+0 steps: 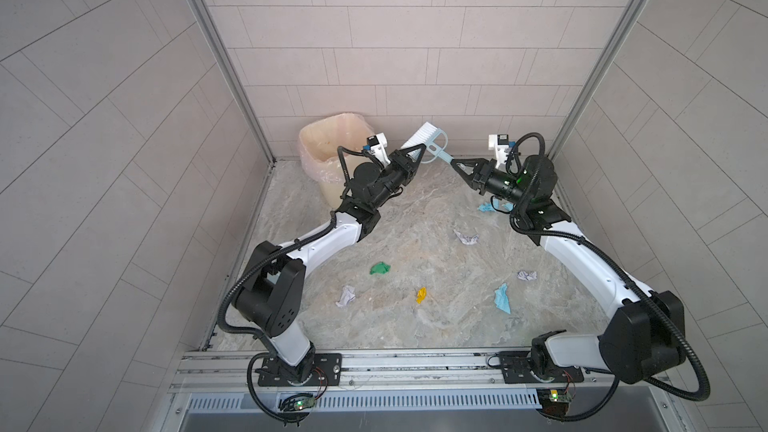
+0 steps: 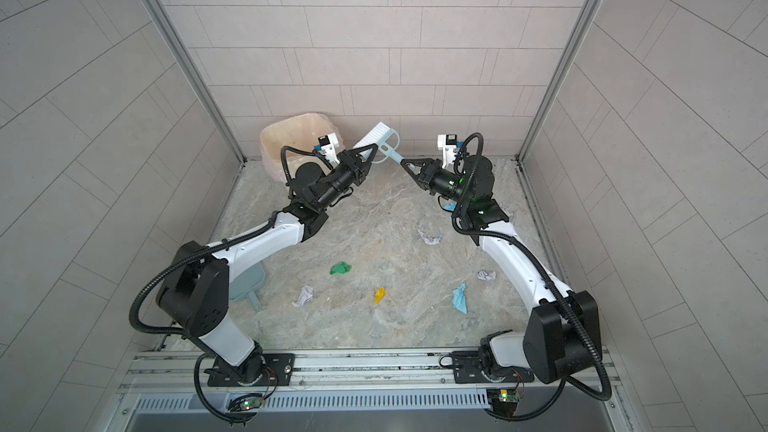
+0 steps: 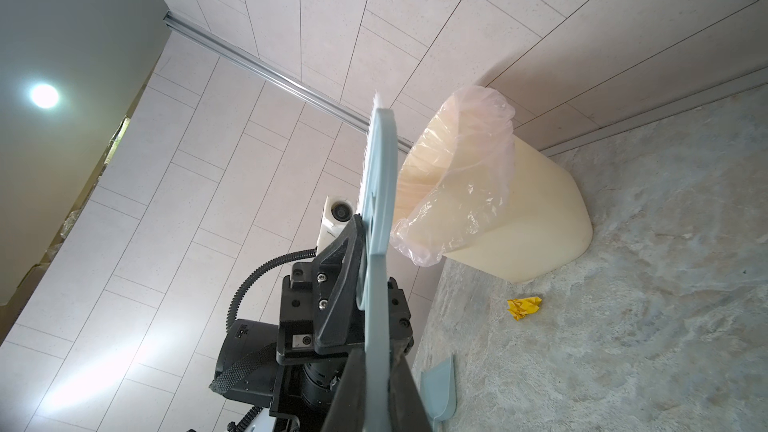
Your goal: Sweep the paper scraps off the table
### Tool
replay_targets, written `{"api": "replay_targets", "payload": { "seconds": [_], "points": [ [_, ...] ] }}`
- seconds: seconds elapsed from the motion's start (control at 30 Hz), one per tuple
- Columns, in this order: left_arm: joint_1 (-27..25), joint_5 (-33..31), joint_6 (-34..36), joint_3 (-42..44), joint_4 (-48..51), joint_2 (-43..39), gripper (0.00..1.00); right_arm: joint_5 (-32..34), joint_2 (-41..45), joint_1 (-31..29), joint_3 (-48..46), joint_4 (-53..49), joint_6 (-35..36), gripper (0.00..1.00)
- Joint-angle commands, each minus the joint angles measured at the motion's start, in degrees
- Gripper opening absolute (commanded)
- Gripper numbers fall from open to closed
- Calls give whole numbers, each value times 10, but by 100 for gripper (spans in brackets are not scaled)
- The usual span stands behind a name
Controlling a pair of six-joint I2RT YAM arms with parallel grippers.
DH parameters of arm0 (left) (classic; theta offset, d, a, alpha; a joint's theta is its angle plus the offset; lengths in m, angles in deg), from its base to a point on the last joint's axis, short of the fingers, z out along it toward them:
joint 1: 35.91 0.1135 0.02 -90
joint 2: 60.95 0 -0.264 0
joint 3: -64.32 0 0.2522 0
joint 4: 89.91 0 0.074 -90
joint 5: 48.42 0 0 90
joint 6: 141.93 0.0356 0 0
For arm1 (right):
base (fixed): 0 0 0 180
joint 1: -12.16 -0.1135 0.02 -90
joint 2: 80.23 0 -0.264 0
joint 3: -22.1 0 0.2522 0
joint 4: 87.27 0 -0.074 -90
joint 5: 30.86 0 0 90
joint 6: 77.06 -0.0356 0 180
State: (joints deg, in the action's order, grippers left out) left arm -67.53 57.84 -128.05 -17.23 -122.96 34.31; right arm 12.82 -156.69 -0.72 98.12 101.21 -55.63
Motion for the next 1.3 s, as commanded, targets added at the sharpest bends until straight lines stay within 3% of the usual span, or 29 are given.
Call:
{"api": "replay_targets", "payload": {
  "seconds": [0.0,0.13,0.37,0.53,0.67,0.8,1.13,1.27],
  "points": [
    [0,2,7,4,-10,-9,28,-2,12,-3,13,-35,25,0],
    [2,0,18,8,10,-21,54,8,21,2,14,-56,38,0],
    [9,-4,59,27,87,-66,77,18,36,23,9,-96,60,0],
    [9,-18,130,35,242,-128,83,20,49,42,10,-147,91,0],
    [8,-68,206,31,434,-192,87,19,63,61,7,-195,122,0],
    [2,-129,237,40,595,-252,89,13,80,88,-2,-241,146,0],
    [2,-310,148,96,963,-386,93,-3,113,136,-10,-375,225,0],
    [37,-314,117,132,1059,-420,95,-9,118,146,-16,-406,245,0]
  ]
}}
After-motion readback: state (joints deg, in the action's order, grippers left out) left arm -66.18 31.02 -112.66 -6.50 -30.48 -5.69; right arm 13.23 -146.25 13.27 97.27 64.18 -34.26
